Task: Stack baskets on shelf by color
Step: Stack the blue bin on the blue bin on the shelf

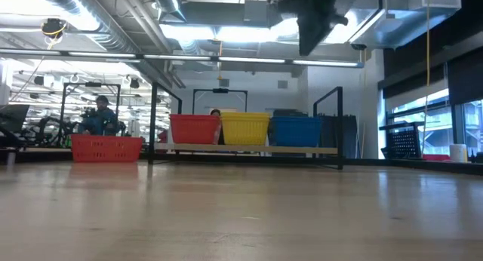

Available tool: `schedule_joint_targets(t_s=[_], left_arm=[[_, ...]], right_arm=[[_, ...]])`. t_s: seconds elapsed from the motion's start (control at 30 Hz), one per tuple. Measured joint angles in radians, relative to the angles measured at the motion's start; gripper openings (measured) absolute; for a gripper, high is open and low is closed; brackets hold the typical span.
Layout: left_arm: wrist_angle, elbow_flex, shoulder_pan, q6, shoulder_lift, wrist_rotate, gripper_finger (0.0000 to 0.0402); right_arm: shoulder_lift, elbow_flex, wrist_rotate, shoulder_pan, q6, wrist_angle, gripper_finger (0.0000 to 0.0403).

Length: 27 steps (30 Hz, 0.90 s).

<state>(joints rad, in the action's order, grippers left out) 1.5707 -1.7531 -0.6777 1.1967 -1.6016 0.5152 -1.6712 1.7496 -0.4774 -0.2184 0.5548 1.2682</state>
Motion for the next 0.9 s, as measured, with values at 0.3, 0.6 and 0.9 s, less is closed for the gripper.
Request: schedule_joint_targets(t_s=[0.3, 0.6, 0.9], left_arm=[[-0.034, 0.2, -0.174, -0.002, -0.001, -0.089, 0.0074], [-0.246, 0.368, -0.298, -0.217, -0.001, -0.11, 0.0074], [-0.475, 0.51, -0.326, -0.432, -0.001, -0.216, 0.0074]], right_arm=[[0.109, 0.0, 0.066, 0.25, -0.139, -0.005, 0.006], [0.145, 0.001, 0.149, 0.425, -0.219, -0.028, 0.006], [0.145, 0.001, 0.149, 0.5, -0.211, -0.039, 0.006]])
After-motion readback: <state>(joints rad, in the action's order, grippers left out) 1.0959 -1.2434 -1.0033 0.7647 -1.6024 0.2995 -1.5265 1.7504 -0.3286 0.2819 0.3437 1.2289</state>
